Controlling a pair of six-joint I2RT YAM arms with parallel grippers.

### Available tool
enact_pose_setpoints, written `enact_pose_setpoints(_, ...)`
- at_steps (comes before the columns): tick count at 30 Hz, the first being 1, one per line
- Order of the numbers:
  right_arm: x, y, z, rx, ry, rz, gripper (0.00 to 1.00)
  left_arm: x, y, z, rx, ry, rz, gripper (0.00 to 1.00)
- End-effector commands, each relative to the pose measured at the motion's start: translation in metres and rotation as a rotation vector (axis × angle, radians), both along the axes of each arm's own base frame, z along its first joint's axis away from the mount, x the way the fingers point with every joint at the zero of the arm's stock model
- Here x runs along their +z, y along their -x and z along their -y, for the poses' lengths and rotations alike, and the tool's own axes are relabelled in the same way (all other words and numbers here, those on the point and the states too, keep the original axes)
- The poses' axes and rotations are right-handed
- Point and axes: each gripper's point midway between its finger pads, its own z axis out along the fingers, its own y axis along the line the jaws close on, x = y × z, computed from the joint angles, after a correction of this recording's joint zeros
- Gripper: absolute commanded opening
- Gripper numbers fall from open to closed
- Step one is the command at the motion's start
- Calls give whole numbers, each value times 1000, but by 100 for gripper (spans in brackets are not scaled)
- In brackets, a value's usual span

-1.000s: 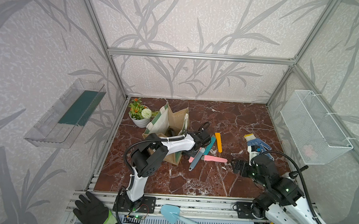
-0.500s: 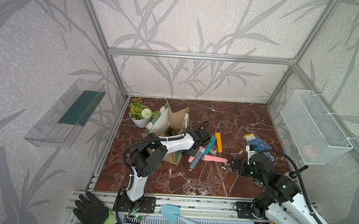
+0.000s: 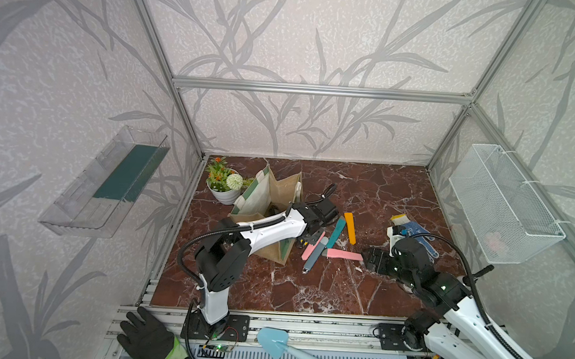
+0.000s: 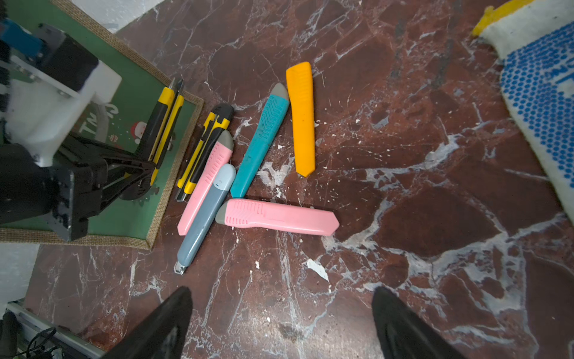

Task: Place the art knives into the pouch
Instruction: Pick up the utility knife at the center of the board, then place the utility knife in the pouch.

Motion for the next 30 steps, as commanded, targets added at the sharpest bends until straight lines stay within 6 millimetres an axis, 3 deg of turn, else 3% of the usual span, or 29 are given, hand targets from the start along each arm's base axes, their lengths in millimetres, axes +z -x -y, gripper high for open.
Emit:
enact_pose_setpoints(1,4,-10,-3,-16,-24,46,91,47,0,9,-36,41,75,0)
enact_pose_setpoints(7,9,-20,-9,-5,-26,72,91,98,-7,23,-98,133,119,0)
enact_pose_setpoints(14,2,-28,-21,43,-15,53,92,158,-24,14,-93,135,209,0)
enact_pose_setpoints(23,-4,-32,-21,50,19,55,92,209,-38,-33,13,178,307,2)
enact_pose_setpoints(30,-11,-33,-20,64,54,46,92,209,-44,-95,169,227,321,3)
